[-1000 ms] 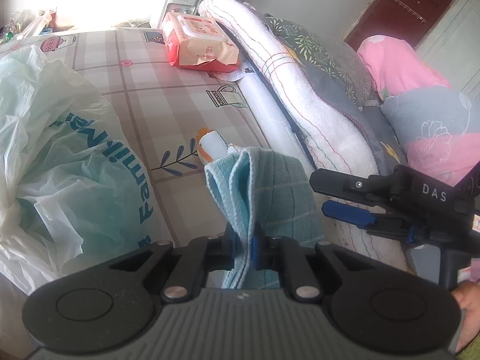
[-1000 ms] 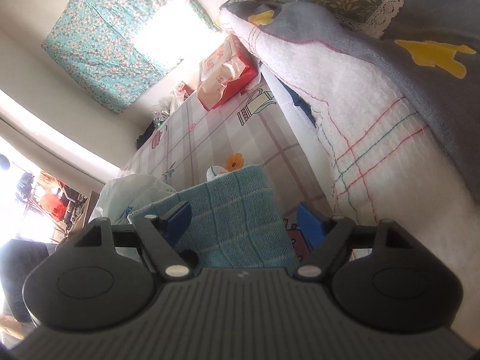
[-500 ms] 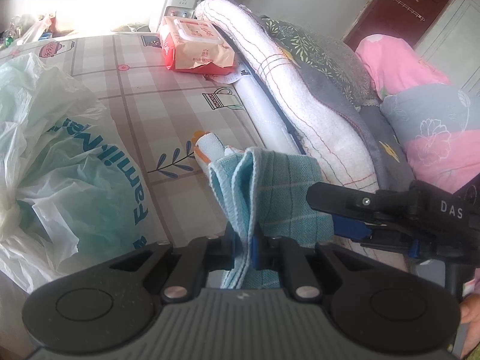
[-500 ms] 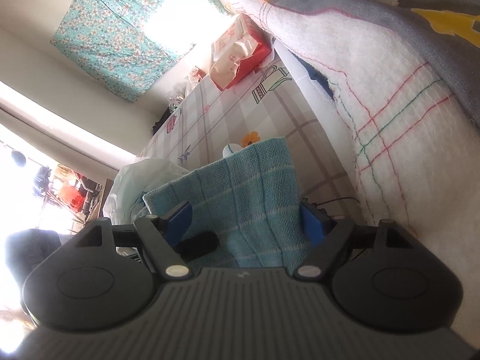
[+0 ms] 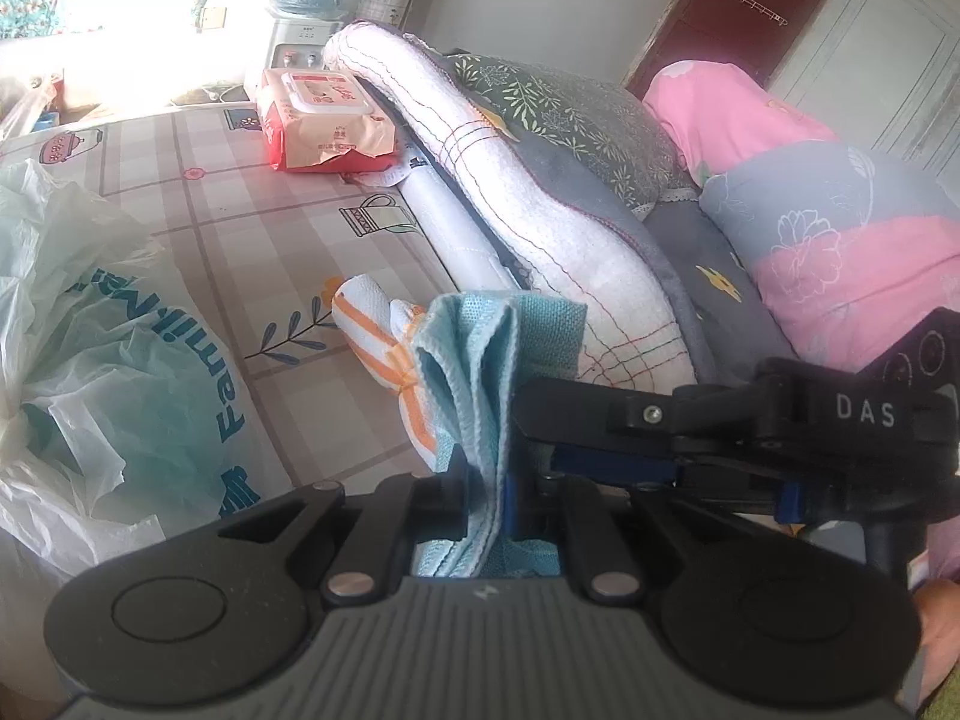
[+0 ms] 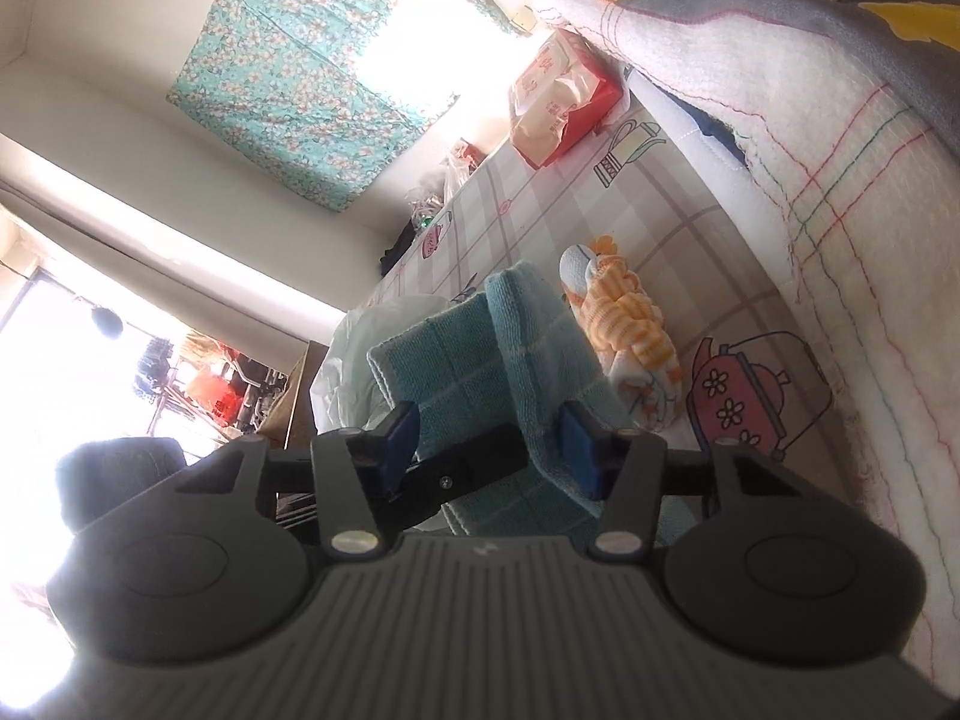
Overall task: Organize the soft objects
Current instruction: 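Lift the light blue towel off the bed with the left tool, then carry the towel with the left tool over the cardboard box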
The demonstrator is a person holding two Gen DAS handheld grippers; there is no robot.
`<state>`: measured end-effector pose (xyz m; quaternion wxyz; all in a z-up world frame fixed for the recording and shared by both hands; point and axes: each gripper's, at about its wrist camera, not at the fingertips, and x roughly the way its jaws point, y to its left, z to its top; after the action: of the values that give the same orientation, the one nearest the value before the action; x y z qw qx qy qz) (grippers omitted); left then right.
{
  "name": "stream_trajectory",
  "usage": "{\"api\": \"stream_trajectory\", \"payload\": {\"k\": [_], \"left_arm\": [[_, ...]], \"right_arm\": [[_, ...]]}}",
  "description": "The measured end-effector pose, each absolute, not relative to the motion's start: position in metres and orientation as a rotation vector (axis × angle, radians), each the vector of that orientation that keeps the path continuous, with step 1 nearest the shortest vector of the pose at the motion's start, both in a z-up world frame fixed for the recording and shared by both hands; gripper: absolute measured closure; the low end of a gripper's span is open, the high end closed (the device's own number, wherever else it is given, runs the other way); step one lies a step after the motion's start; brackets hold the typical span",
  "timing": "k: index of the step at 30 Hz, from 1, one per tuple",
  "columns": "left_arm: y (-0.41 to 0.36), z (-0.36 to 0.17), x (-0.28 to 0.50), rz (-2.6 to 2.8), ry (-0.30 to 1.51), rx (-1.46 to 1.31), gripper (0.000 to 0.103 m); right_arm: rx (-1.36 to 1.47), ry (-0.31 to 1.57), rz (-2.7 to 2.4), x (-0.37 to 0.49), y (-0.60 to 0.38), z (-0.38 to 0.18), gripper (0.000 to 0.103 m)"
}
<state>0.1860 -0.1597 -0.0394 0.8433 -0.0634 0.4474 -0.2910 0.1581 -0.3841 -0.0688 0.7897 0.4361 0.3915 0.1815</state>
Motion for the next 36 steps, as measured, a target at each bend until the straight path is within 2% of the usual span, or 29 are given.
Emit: {"api": "stream_trajectory", "payload": {"k": [2,5,15,21,24,25,27,28,30,36], "left_arm": [[-0.158,-0.039,0.185,-0.631,0.943,-0.141,0.09],[-0.155,-0.039,0.185,-0.679,0.943,-0.166,0.075],[-0.165,-0.042,0.188,-0.711,0.958,-0.134,0.057],[-0.175,-0.047,0.193,-0.683,0.965,-0.086,0.057],[-0.176,-0.048,0.195,-0.681,0.961,-0.08,0.058],[-0.175,-0.048,0.196,-0.672,0.963,-0.084,0.059],[-0.173,-0.05,0.2,-0.658,0.975,-0.098,0.071],[-0.171,-0.051,0.202,-0.654,0.98,-0.105,0.073],[-0.168,-0.053,0.206,-0.642,0.992,-0.124,0.084],[-0.163,-0.056,0.212,-0.594,1.019,-0.148,0.089]], "right_arm": [[0.979,0.85,0.402,0.159,-0.386,-0.074,0.052],[1.018,0.856,0.415,0.159,-0.389,-0.079,0.051],[1.122,0.891,0.464,0.17,-0.392,-0.097,0.045],[1.215,0.878,0.499,0.176,-0.397,-0.105,0.033],[1.285,0.874,0.513,0.179,-0.402,-0.114,0.031],[1.306,0.871,0.52,0.18,-0.404,-0.117,0.03],[1.318,0.868,0.527,0.179,-0.405,-0.119,0.03],[1.319,0.868,0.521,0.179,-0.405,-0.12,0.03],[1.322,0.867,0.512,0.178,-0.406,-0.122,0.03],[1.276,0.832,0.482,0.171,-0.408,-0.115,0.031]]}}
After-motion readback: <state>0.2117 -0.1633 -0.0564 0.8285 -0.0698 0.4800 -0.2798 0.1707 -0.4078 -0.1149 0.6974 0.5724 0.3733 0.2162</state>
